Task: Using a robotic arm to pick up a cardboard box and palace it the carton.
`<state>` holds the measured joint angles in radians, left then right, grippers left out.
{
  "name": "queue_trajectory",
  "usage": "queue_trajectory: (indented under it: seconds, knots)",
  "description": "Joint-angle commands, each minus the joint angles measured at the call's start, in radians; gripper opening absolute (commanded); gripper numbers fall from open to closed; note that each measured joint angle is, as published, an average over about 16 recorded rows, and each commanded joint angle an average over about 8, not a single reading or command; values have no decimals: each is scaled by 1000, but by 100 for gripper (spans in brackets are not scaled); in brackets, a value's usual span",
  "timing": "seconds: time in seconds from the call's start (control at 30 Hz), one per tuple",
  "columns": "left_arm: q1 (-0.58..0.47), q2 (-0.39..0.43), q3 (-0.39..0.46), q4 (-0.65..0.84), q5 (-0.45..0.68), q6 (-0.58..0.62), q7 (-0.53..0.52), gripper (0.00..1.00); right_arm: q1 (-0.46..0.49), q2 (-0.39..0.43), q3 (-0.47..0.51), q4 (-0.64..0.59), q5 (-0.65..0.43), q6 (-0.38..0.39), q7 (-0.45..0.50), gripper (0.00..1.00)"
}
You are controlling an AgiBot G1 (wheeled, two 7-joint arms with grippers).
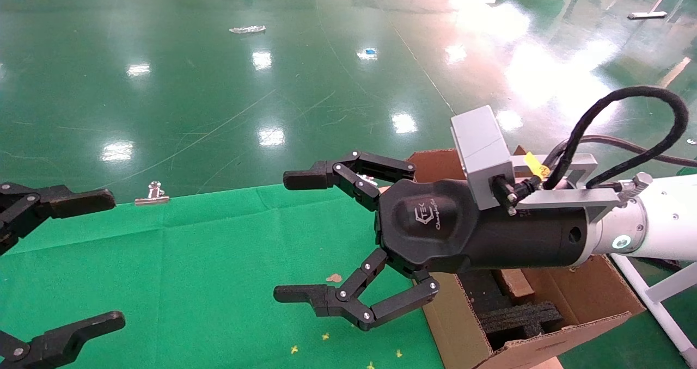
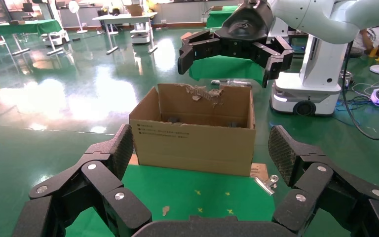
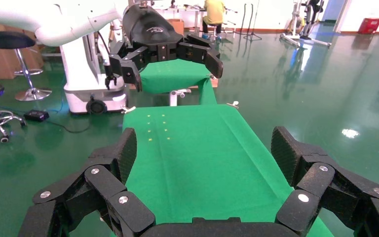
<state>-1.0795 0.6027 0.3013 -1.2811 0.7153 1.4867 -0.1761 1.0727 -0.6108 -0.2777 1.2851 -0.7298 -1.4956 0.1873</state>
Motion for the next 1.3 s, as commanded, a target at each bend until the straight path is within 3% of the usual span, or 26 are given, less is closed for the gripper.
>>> queue_trajectory:
  seconds: [0.03, 1.3]
  knots:
    - [0, 0, 0, 0, 0, 0, 0, 100, 1, 0, -1, 0, 0, 0, 0, 100]
    - [0, 0, 0, 0, 0, 0, 0, 100, 3, 0, -4, -3, -2, 1, 1, 100]
